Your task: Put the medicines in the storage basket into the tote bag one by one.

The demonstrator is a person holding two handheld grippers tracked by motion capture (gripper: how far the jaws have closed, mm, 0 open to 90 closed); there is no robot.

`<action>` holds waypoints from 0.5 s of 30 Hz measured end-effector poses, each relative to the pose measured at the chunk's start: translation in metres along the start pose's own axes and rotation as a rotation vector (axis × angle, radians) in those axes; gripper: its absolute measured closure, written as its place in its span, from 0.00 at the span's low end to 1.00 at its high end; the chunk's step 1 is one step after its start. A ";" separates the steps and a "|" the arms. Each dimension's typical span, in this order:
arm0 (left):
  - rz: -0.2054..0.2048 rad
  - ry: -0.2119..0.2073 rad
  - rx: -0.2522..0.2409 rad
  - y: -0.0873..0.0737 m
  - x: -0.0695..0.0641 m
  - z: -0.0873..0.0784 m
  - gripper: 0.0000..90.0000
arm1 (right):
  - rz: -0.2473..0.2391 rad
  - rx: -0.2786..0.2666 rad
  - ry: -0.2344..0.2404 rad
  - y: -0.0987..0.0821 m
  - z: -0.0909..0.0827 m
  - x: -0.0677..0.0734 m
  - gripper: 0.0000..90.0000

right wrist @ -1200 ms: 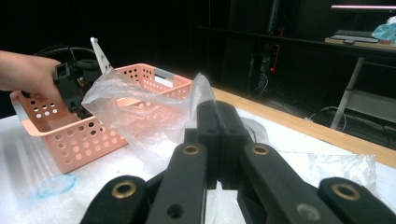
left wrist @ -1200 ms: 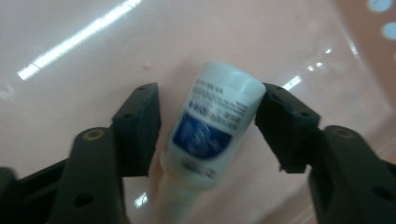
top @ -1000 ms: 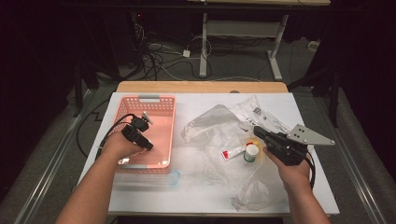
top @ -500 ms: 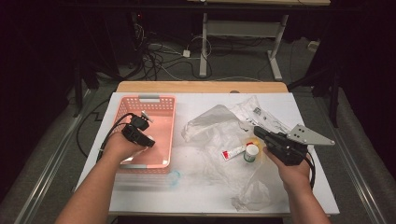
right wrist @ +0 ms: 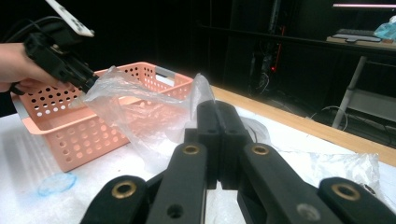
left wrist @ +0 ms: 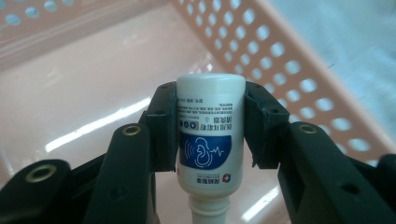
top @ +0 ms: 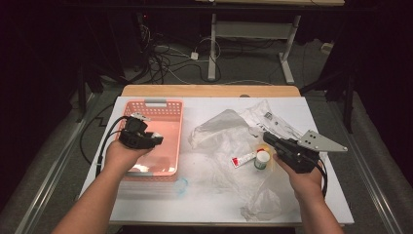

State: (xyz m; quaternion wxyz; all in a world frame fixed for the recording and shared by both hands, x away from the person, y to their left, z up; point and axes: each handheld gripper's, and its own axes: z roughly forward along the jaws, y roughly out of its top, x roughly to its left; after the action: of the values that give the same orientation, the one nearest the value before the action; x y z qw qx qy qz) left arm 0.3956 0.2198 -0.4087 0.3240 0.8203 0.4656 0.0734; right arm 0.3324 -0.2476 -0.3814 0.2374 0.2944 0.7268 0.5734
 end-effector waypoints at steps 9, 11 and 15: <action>0.067 -0.022 -0.135 -0.015 -0.038 -0.019 0.65 | 0.005 0.010 0.002 -0.002 0.002 0.000 1.00; 0.084 -0.027 -0.158 -0.017 -0.046 -0.022 0.65 | 0.003 0.013 0.003 -0.002 0.003 0.001 1.00; 0.113 -0.060 -0.226 -0.019 -0.063 -0.030 0.65 | -0.005 0.010 0.005 -0.001 0.002 0.002 1.00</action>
State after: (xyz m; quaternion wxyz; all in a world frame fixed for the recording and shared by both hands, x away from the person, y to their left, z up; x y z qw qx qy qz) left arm 0.3342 0.1898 -0.3851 0.4234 0.8052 0.3978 0.1191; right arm 0.3325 -0.2449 -0.3827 0.2355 0.2920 0.7310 0.5700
